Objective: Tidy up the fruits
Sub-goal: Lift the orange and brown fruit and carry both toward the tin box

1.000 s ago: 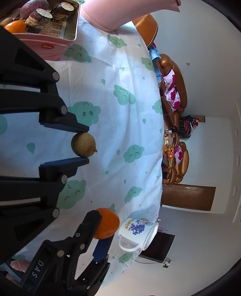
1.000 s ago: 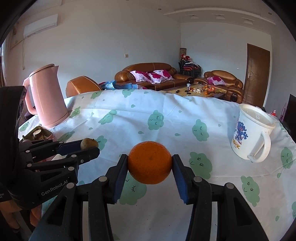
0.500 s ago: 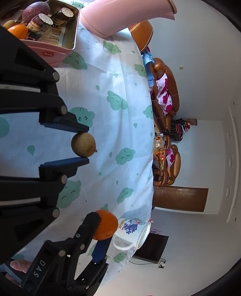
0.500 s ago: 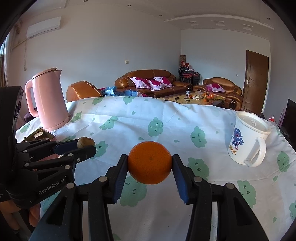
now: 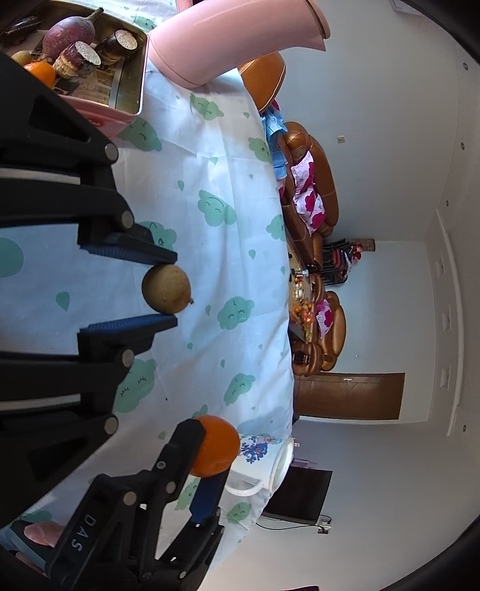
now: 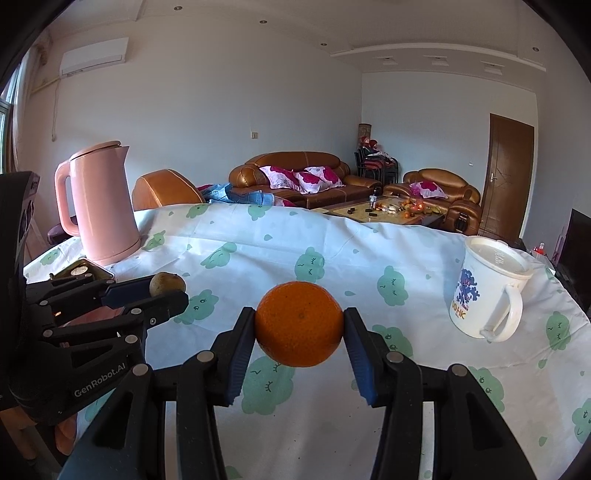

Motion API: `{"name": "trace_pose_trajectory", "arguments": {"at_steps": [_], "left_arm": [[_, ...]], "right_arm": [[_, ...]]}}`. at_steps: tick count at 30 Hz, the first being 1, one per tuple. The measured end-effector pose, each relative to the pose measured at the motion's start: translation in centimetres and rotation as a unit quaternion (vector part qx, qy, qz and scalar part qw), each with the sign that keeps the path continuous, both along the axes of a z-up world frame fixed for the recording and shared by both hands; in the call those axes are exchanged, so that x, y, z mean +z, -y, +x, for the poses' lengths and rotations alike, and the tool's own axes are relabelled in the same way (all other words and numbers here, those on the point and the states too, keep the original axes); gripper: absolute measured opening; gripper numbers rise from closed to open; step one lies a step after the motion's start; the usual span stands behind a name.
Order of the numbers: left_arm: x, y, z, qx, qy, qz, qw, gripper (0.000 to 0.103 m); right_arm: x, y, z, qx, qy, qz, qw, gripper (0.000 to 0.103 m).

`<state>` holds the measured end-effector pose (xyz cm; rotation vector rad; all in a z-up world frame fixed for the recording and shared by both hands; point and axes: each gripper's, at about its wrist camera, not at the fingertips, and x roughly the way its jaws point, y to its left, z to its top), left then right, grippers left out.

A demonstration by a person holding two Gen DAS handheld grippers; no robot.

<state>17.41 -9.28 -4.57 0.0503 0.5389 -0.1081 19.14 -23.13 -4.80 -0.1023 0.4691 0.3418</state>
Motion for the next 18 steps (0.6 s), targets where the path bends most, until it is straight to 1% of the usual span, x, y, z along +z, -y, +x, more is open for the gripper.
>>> {"name": "trace_pose_trajectory", "arguments": {"at_steps": [5, 18], "left_arm": [[0.2, 0.1, -0.4, 0.001, 0.01, 0.004, 0.9999, 0.028], [0.6, -0.4, -1.7, 0.01, 0.038, -0.002, 0.9992, 0.028]], "right_arm": [[0.2, 0.0, -0.4, 0.0, 0.011, 0.002, 1.0, 0.05], [0.5, -0.1, -1.4, 0.002, 0.037, 0.007, 0.999, 0.05]]}}
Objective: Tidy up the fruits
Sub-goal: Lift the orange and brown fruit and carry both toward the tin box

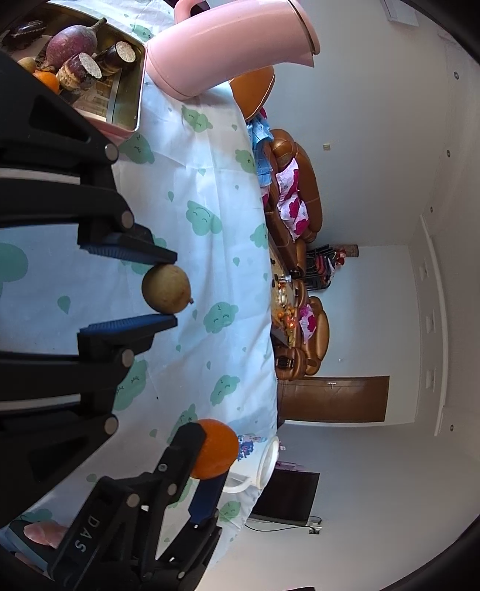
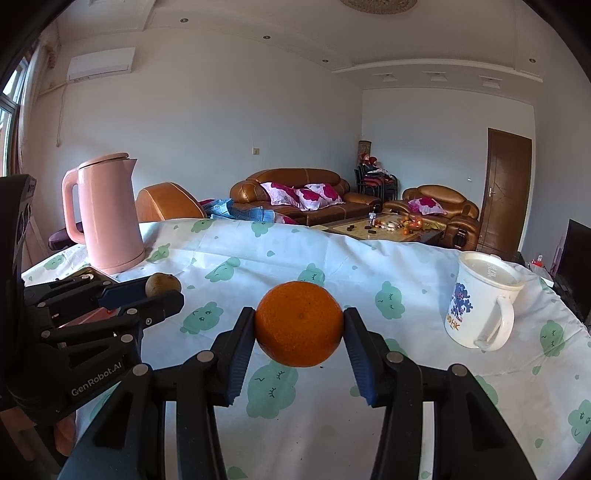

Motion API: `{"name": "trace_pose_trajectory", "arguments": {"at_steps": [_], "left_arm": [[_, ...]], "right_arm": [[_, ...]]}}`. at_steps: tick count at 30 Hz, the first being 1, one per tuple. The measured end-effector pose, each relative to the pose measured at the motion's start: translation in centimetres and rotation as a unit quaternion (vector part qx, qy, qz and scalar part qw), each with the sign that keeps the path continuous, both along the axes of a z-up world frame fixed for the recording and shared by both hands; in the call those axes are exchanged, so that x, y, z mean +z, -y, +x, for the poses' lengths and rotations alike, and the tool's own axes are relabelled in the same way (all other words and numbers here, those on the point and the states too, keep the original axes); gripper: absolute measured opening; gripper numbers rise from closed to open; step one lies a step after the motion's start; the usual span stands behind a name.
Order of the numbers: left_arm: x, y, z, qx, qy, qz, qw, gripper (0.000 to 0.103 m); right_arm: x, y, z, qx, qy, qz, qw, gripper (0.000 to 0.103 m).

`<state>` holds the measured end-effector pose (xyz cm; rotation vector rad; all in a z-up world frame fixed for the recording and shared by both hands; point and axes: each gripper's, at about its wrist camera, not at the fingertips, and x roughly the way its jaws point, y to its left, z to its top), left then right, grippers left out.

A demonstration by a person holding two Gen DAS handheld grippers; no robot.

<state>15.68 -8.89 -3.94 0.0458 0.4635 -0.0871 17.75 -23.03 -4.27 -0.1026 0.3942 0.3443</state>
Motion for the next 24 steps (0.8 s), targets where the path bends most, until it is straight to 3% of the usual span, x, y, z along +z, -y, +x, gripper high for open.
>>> {"name": "trace_pose_trajectory", "arguments": {"at_steps": [24], "left_arm": [[0.6, -0.5, -2.4, 0.016, 0.05, -0.004, 0.9986, 0.028]], "right_arm": [[0.7, -0.1, -2.8, 0.014, 0.048, 0.022, 0.998, 0.05]]}}
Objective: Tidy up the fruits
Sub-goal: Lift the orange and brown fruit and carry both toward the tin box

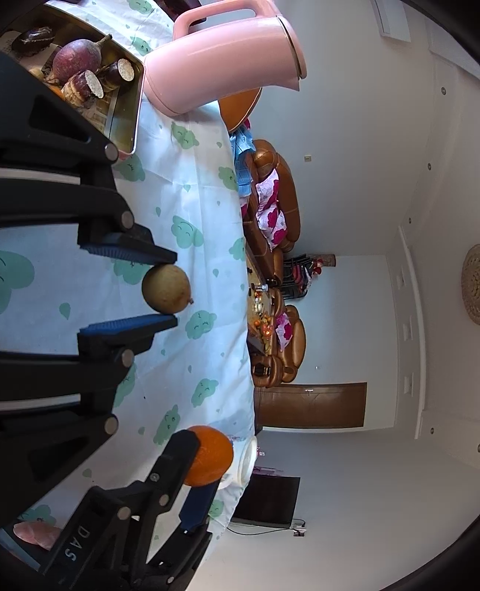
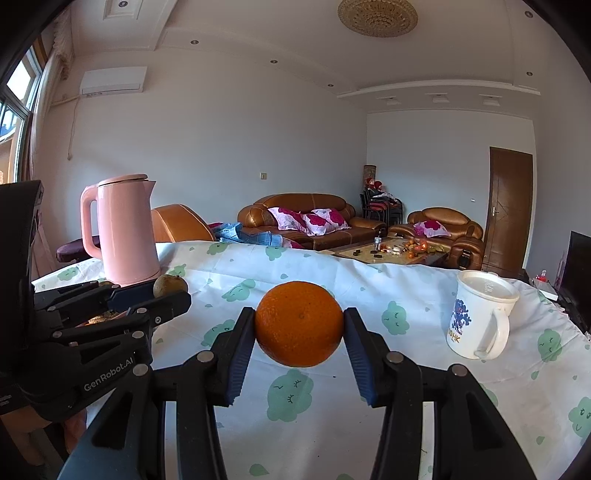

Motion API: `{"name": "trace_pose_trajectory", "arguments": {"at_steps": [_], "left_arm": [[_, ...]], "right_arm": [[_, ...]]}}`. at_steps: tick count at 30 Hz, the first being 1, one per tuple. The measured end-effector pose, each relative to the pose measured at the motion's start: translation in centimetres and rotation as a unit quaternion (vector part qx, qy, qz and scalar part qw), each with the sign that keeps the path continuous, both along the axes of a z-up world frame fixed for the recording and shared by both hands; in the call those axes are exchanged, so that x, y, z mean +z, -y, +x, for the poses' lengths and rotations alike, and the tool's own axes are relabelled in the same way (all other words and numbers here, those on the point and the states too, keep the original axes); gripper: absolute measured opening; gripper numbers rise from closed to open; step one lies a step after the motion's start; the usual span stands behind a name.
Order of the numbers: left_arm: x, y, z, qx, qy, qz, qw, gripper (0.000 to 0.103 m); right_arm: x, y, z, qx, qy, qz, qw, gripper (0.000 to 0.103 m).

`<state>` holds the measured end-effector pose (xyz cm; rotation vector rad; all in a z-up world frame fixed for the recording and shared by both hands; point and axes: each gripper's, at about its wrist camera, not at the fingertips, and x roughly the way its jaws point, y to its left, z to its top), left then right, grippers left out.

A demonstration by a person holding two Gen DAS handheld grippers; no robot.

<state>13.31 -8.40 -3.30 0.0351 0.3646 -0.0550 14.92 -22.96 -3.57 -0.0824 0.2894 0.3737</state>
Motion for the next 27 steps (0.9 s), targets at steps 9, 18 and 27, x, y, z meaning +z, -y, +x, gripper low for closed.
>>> {"name": "trace_pose_trajectory", "arguments": {"at_steps": [9, 18, 27], "left_arm": [[0.0, 0.0, -0.5, -0.003, 0.006, 0.005, 1.0, 0.028], [0.0, -0.5, -1.0, -0.001, -0.001, -0.007, 1.0, 0.028], [0.0, -1.0, -1.9, -0.009, -0.002, -0.012, 0.9999, 0.028]], "right_arm": [[0.0, -0.2, -0.4, 0.004, 0.007, 0.0, 1.0, 0.05], [0.0, -0.3, -0.5, 0.011, 0.007, 0.001, 1.0, 0.05], [0.0, -0.9, -1.0, 0.02, 0.003, 0.0, 1.0, 0.05]]}}
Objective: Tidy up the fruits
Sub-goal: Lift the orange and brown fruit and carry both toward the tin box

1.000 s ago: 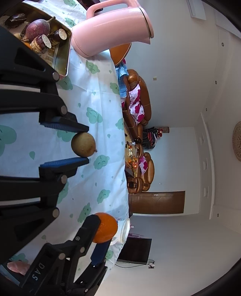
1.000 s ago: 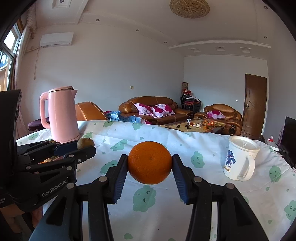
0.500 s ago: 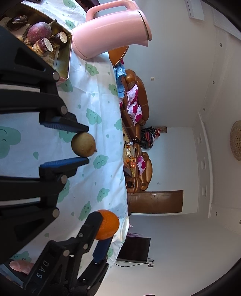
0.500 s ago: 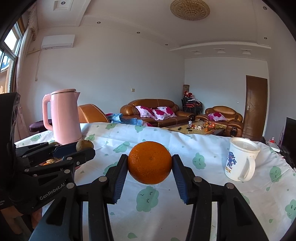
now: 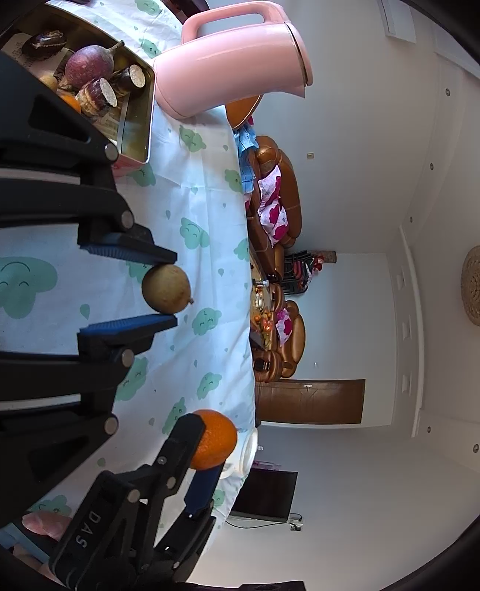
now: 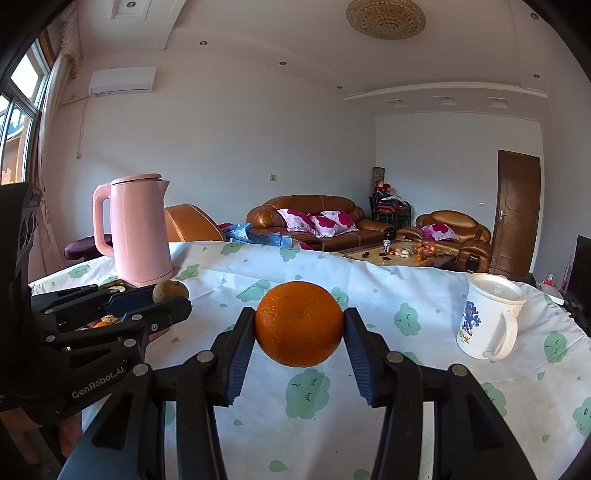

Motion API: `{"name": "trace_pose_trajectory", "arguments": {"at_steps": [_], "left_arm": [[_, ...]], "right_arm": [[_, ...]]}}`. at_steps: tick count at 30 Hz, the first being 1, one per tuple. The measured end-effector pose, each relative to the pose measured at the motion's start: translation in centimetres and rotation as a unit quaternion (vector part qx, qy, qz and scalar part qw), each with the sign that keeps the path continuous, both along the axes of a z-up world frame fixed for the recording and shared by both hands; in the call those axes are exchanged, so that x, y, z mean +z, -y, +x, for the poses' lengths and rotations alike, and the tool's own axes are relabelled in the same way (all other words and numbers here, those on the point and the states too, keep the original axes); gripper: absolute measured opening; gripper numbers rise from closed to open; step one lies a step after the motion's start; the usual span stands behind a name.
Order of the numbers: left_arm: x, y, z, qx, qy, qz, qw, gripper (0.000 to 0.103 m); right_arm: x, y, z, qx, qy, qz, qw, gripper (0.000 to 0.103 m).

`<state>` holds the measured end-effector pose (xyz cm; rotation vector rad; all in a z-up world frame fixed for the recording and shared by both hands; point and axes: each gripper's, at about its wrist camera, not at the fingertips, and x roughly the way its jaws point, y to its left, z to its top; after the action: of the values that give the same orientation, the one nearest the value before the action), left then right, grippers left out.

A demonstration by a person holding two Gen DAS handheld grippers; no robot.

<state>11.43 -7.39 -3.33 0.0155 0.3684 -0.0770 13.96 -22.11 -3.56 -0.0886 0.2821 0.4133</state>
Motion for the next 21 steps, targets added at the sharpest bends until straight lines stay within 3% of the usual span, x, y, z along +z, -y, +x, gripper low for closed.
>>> {"name": "trace_pose_trajectory", "arguments": {"at_steps": [21], "left_arm": [[0.6, -2.2, -2.7, -0.001, 0.004, -0.003, 1.0, 0.028]], "right_arm": [[0.4, -2.0, -2.5, 0.032, -0.004, 0.002, 0.999, 0.05]]}}
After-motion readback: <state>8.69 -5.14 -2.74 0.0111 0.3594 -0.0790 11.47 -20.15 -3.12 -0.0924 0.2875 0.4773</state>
